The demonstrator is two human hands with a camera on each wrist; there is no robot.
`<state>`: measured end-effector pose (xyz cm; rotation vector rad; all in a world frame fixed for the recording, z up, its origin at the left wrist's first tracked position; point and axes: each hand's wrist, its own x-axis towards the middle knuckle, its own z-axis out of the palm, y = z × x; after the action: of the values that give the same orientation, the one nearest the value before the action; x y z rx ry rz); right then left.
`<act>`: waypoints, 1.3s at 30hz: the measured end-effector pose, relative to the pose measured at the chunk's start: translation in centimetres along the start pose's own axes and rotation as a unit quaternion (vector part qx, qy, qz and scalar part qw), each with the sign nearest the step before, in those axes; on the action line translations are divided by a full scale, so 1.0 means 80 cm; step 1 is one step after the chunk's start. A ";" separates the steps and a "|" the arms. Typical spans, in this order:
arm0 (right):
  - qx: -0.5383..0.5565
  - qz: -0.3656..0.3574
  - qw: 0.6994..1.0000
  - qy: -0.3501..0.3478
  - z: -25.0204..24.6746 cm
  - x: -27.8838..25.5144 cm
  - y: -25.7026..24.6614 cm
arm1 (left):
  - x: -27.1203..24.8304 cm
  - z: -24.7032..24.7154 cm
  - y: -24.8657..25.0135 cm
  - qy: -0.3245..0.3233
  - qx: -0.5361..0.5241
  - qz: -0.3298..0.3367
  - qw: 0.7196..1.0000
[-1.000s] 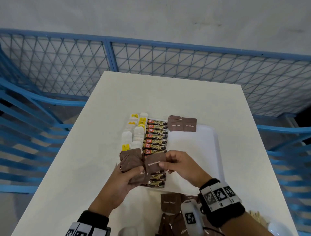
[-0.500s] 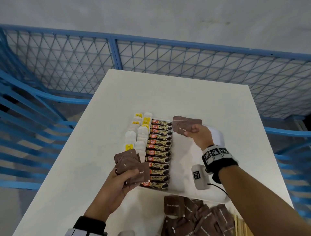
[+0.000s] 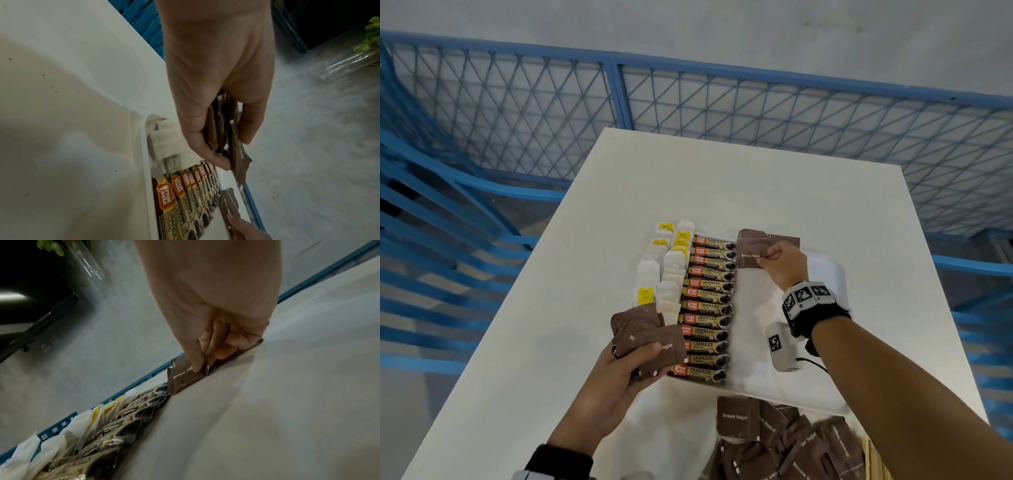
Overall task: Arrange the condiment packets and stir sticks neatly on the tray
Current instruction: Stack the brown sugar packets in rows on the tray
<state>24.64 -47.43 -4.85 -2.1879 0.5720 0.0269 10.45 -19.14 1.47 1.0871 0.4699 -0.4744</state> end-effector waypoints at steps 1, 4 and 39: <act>0.002 0.000 1.000 0.003 0.001 -0.001 -0.001 | 0.000 0.001 0.000 -0.002 0.000 0.001 1.000; 0.009 -0.007 1.000 0.006 0.003 -0.003 -0.001 | 0.001 0.004 0.002 -0.007 0.001 0.002 1.000; 0.197 0.009 0.977 -0.075 -0.047 -0.090 0.008 | 0.013 0.023 0.000 0.026 -0.030 -0.037 0.999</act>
<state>17.24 -47.78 -1.38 -1.7775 0.4651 0.0812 11.55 -20.92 1.60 1.0289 0.5691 -0.4943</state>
